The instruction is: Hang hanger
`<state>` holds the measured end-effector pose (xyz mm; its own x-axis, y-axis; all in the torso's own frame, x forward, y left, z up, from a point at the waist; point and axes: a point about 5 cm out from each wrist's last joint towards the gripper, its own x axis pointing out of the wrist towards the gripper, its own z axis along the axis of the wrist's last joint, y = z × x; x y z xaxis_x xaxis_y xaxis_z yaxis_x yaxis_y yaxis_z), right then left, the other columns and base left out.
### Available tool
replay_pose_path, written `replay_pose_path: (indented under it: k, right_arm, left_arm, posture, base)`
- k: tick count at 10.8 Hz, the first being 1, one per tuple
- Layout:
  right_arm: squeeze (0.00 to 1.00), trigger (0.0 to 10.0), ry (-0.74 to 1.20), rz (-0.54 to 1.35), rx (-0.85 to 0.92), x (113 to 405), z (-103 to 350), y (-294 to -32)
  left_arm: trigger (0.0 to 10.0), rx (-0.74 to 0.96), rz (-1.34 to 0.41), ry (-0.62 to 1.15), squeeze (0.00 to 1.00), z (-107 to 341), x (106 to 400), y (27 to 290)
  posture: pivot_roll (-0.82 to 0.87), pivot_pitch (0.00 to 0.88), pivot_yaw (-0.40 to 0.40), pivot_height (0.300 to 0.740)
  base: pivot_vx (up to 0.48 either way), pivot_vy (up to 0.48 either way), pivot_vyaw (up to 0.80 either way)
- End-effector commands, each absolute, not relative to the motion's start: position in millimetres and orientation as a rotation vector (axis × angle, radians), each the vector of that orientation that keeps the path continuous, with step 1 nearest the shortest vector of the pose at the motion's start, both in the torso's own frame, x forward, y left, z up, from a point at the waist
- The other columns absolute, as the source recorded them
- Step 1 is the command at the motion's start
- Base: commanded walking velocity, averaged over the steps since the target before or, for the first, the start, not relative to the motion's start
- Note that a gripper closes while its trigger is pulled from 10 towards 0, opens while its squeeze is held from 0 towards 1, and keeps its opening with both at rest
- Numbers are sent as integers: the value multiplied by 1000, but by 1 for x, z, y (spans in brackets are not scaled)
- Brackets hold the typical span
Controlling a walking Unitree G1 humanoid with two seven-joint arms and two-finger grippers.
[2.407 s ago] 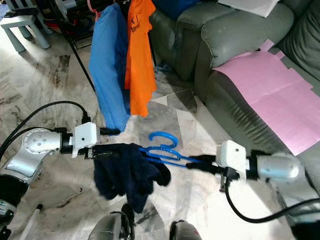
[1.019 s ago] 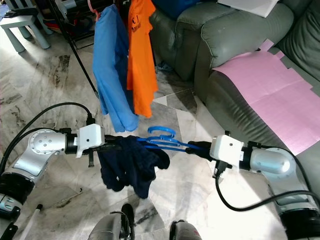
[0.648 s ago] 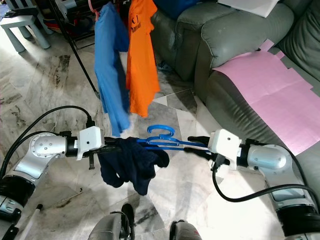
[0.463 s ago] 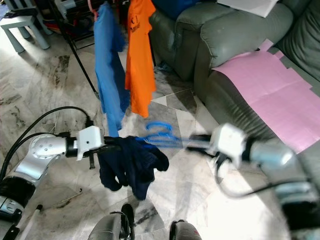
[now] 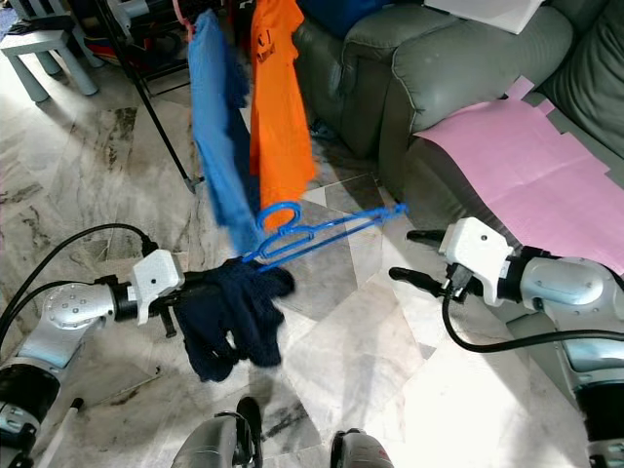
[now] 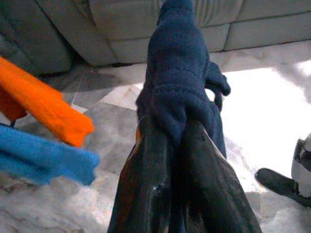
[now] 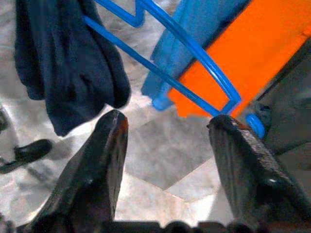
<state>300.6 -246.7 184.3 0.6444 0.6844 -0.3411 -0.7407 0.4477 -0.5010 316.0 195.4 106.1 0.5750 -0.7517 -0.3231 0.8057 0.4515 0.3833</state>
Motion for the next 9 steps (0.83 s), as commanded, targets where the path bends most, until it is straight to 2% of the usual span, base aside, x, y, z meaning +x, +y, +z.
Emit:
replay_pose_path:
  k: [1, 4, 7, 8, 9]
  right_arm:
    - [1000, 10000, 68, 766, -669, 308, 186, -250]
    - [1000, 10000, 25, 606, -473, 309, 165, -238]
    - [1000, 10000, 44, 355, -296, 313, 136, -232]
    - [1000, 10000, 54, 230, -108, 319, 127, -225]
    - [1000, 10000, 65, 207, 33, 327, 122, -202]
  left_arm:
    - [0, 515, -862, 59, 0, 116, 322, 206]
    - [0, 387, -659, -43, 0, 147, 343, 217]
    - [0, 306, -801, -134, 0, 159, 334, 201]
    - [0, 324, -933, -134, 0, 160, 322, 190]
    - [0, 333, -1035, -149, 0, 163, 313, 179]
  posture:
    - [-93, 239, 23, 740]
    - [-84, 244, 31, 740]
    - [-83, 253, 39, 740]
    - [-82, 253, 37, 740]
    - [-75, 251, 33, 740]
  base:
    - [0, 0, 0]
    - [0, 0, 0]
    - [0, 0, 0]
    - [0, 0, 0]
    - [0, 0, 0]
